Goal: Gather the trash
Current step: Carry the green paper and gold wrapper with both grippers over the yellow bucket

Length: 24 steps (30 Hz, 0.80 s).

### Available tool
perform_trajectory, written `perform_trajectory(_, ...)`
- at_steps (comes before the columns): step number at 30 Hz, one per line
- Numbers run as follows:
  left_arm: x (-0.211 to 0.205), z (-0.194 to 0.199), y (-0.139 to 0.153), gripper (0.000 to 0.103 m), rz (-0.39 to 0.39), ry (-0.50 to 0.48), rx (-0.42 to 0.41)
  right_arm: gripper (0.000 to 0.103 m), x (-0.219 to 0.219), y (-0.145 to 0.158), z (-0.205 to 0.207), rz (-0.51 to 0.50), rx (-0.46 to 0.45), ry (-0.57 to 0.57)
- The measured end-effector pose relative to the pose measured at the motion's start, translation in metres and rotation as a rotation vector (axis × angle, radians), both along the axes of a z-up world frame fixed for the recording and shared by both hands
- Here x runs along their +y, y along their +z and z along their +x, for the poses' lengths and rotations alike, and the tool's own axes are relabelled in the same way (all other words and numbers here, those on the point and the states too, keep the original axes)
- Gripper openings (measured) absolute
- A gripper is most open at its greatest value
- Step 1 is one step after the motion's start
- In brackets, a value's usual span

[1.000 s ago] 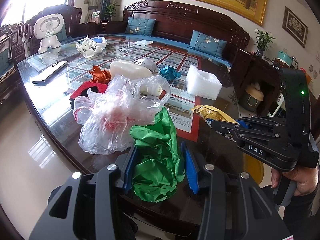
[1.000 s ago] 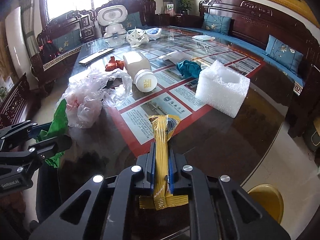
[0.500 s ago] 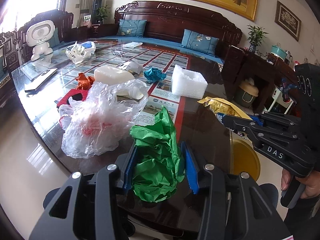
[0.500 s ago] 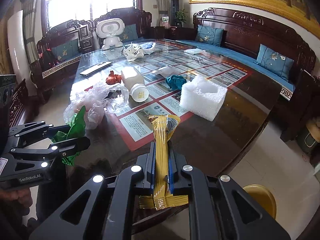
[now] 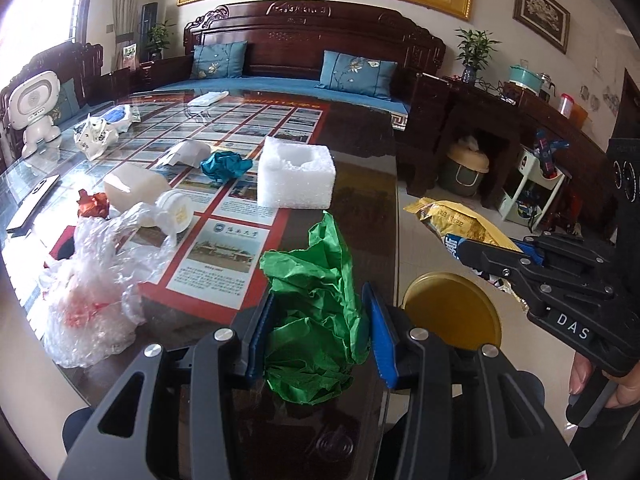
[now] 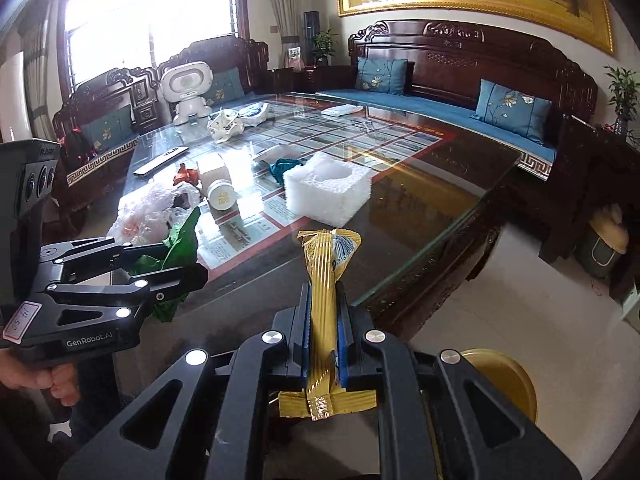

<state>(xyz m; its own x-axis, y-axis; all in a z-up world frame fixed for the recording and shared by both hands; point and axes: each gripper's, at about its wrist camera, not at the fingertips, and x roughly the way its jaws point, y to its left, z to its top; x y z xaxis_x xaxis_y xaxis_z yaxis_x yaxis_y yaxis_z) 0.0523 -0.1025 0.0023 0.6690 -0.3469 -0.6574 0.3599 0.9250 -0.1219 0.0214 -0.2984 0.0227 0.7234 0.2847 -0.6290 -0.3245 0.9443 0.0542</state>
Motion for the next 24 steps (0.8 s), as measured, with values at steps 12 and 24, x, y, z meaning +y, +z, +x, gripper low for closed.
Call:
perform_trajectory(12, -0.103, 0.028, -0.004, 0.044, 0.022, -0.143, 0.017, 0.01, -0.092, 0.005, -0.015, -0.006, -0.011, -0.171)
perform_trajectory(24, -0.237, 0.04, -0.032, 0.044, 0.032, -0.349, 0.096, 0.011, -0.192, -0.015, -0.044, -0.033, 0.07, -0.376)
